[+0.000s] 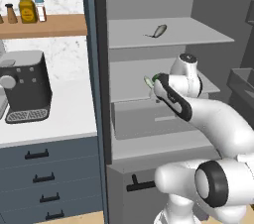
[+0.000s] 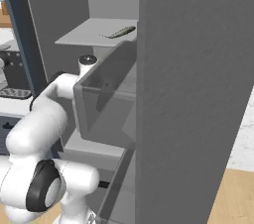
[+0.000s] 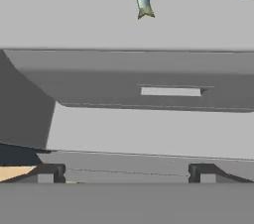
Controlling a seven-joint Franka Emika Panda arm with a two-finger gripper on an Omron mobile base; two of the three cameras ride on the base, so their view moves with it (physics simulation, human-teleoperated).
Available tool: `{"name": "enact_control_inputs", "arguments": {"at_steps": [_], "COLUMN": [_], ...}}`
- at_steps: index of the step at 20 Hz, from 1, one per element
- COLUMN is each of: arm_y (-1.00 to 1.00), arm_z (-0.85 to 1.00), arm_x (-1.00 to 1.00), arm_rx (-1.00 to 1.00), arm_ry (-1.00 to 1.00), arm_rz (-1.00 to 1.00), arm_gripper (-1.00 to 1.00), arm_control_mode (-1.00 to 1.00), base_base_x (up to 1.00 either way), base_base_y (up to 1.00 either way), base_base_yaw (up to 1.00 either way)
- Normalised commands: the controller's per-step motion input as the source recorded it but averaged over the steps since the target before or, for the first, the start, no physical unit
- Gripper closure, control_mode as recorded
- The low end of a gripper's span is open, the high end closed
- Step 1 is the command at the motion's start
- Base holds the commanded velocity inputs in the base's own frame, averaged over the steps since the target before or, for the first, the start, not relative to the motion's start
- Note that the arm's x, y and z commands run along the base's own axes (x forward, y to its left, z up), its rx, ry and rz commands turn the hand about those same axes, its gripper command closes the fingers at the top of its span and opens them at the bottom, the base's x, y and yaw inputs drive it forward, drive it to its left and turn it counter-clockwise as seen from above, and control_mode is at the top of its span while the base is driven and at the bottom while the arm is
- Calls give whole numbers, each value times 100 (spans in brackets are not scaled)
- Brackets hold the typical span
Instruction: Place one broccoli and one fish in each tupperware on the nearby counter, to pack two identical lunches.
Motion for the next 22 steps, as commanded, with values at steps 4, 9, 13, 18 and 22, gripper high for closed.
{"name": "enact_control_inputs", "arguments": {"at_steps": [4,9,13,18,22], "arm_y": [-27,-16,-1,1,0], "arm_z": [-8,0,-28,-40,0], "arm_x": [87,37,45,32,38], "arm_rx": [0,1,0,0,0], "arm_ry": [7,0,-7,-17,0], "arm_rz": [0,0,0,0,0], "arm_gripper": [-100,-100,-100,-100,-100], "arm_control_mode": [-100,-100,-100,-100,-100], "base_base_x": [0,0,0,0,0], "base_base_y": [0,0,0,0,0], "base_base_yaw": [0,0,0,0,0]}}
